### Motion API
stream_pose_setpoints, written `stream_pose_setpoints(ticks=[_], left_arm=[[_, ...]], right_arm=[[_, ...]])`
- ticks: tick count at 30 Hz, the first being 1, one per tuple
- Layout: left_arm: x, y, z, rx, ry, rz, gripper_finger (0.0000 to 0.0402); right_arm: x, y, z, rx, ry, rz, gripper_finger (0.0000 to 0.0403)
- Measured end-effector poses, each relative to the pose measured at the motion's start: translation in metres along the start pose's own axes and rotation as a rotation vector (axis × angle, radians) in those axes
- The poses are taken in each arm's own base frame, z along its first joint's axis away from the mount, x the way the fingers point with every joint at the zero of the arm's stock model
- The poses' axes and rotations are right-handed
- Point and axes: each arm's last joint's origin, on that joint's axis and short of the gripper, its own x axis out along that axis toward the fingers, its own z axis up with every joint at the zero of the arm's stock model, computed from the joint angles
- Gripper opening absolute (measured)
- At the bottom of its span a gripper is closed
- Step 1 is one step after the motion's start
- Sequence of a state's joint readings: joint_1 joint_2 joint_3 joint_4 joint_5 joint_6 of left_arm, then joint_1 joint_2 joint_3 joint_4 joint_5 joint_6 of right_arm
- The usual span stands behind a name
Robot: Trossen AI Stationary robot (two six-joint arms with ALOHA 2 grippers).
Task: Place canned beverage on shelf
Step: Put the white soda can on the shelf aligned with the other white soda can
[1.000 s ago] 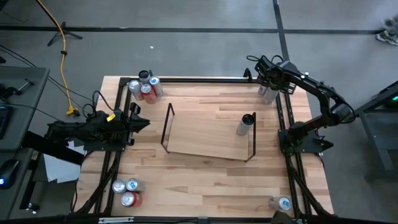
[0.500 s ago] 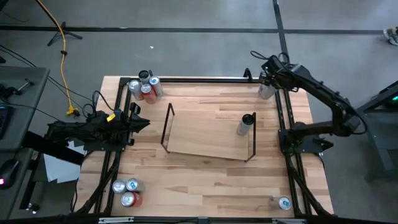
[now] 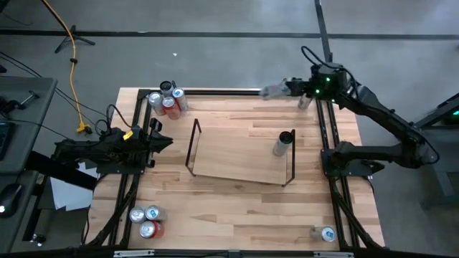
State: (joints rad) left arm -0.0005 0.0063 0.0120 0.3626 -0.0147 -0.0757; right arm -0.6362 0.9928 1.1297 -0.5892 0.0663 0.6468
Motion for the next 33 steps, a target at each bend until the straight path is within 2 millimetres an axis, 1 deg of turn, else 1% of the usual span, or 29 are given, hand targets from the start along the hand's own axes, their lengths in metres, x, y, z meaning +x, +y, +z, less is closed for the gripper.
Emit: stream_pose_setpoints(ticks=[3,6,12,16,20,23,29,33], left_arm=[[0.0,0.0,0.0,0.0,0.0,0.0,0.0003],[0.0,0.0,0.0,0.0,0.0,0.0,0.0003],[0.0,0.0,0.0,0.0,0.0,0.0,0.0003],[0.0,0.0,0.0,0.0,0.0,0.0,0.0003],[0.0,0.0,0.0,0.0,0.0,0.0,0.0003],[0.0,0.0,0.0,0.0,0.0,0.0,0.0003],[0.0,0.0,0.0,0.0,0.0,0.0,0.0003],[0.0,0.0,0.0,0.0,0.0,0.0,0.0003]], right_arm=[[-0.001,0.02,-0.003,-0.03,0.004,0.151,0.0247],[-0.006,0.043,-0.005,-0.108,0.055,0.229,0.0247],[-0.027,0.098,-0.002,-0.369,0.191,0.345,0.0247],[-0.032,0.123,-0.009,-0.518,0.333,0.347,0.0247],[-0.031,0.134,-0.023,-0.626,0.489,0.291,0.0247],[-0.024,0.137,-0.038,-0.685,0.596,0.224,0.0247],[-0.003,0.141,-0.076,-0.793,0.741,0.117,0.0247],[0.006,0.151,-0.099,-0.854,0.794,0.126,0.0247]])
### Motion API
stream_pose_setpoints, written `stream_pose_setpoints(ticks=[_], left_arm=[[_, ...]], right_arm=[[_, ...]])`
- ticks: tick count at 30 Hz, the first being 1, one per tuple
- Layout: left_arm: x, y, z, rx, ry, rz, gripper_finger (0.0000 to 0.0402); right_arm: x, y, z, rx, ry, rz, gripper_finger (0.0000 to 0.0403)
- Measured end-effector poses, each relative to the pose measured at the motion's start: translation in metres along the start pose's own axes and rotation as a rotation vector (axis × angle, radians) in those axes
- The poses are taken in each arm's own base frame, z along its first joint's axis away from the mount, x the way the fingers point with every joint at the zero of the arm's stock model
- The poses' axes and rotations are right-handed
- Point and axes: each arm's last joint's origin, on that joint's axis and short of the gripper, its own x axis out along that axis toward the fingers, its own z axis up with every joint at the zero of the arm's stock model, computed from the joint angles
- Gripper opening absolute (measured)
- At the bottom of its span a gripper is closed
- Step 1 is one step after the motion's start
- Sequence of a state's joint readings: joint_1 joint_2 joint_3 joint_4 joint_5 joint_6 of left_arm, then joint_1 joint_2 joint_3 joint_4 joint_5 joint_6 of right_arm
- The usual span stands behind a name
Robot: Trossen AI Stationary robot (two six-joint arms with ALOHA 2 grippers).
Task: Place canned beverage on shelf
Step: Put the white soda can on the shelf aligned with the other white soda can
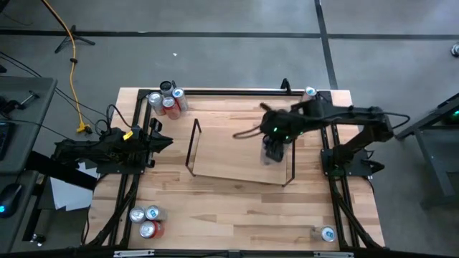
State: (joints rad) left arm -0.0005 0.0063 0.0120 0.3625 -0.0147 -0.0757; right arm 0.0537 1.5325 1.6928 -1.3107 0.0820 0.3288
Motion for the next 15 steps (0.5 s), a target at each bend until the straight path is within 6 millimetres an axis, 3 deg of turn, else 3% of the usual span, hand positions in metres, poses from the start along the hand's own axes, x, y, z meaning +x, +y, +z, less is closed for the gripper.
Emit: stream_pose_setpoints(ticks=[5,15], left_arm=[[0.0,0.0,0.0,0.0,0.0,0.0,0.0003],[0.0,0.0,0.0,0.0,0.0,0.0,0.0003]], right_arm=[[0.017,0.017,0.005,-0.13,0.009,-0.026,0.0247],[0.055,0.03,0.018,-0.255,0.044,-0.038,0.0247]])
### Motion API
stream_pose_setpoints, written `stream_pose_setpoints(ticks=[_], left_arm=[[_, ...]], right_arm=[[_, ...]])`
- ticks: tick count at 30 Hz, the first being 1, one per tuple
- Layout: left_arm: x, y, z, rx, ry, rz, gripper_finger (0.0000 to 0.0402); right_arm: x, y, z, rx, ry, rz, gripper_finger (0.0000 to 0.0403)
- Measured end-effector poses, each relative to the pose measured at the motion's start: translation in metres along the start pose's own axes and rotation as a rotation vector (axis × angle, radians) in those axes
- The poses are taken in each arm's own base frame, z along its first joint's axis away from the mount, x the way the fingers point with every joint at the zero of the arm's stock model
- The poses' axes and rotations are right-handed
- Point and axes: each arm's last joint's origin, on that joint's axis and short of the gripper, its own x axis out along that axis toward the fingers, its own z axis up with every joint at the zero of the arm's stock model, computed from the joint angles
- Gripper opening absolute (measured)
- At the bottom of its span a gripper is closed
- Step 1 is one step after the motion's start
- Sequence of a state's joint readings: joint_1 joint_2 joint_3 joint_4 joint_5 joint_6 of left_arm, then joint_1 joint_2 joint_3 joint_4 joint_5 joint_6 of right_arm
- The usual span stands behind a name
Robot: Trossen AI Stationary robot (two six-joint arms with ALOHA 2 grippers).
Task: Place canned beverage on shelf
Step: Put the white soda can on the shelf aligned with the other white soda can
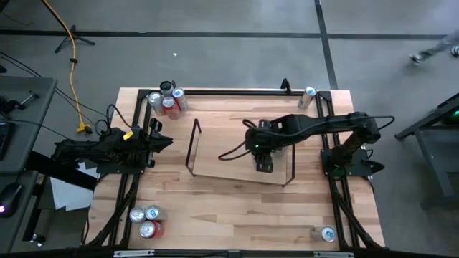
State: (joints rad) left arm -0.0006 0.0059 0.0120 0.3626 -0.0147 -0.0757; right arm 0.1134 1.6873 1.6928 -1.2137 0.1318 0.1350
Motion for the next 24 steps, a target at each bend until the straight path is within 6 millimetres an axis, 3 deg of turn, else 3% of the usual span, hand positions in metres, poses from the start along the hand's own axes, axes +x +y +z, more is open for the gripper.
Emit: stream_pose_setpoints(ticks=[10,24], left_arm=[[0.0,0.0,0.0,0.001,0.0,0.0,0.0003],[0.0,0.0,0.0,0.0,0.0,0.0,0.0003]], right_arm=[[0.022,0.005,0.018,-0.039,-0.069,0.007,0.0247],[0.026,0.005,0.021,-0.052,-0.085,0.008,0.0268]])
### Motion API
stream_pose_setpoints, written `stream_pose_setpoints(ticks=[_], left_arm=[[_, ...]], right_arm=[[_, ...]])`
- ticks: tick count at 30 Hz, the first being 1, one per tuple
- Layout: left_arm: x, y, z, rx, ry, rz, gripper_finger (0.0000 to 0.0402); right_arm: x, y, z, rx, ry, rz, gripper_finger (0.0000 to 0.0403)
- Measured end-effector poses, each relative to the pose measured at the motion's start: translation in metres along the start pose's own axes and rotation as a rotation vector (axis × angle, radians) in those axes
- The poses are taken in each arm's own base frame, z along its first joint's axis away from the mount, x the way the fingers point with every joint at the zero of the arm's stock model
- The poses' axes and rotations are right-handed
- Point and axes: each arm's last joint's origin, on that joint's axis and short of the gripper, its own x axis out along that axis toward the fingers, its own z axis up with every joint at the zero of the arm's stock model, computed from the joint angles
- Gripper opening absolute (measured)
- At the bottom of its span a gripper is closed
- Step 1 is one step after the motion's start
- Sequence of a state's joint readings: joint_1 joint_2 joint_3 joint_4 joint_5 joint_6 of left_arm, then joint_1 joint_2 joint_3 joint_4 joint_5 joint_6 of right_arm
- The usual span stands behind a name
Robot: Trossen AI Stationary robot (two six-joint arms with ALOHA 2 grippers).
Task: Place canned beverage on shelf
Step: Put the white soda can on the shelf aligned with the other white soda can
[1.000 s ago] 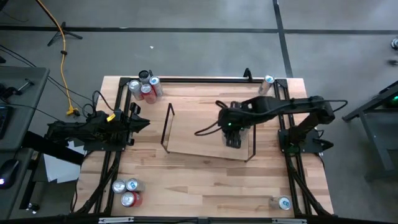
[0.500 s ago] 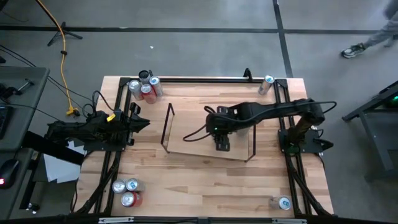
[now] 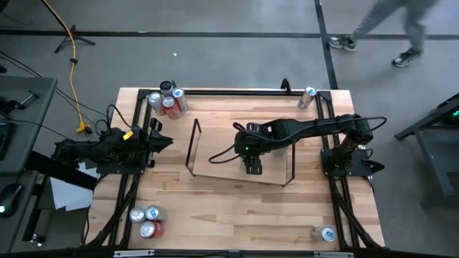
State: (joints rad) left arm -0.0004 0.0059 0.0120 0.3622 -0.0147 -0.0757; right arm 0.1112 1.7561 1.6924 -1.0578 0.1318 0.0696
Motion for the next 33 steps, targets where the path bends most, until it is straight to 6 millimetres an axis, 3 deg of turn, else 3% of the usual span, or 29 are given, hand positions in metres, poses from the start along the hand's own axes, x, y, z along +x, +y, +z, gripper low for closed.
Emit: stream_pose_setpoints(ticks=[21,33], left_arm=[[0.0,0.0,0.0,0.0,0.0,0.0,0.0003],[0.0,0.0,0.0,0.0,0.001,0.0,0.0003]], right_arm=[[0.001,-0.007,0.0,-0.055,0.0,-0.026,0.0273],[0.015,-0.019,0.007,-0.034,-0.025,0.058,0.0273]])
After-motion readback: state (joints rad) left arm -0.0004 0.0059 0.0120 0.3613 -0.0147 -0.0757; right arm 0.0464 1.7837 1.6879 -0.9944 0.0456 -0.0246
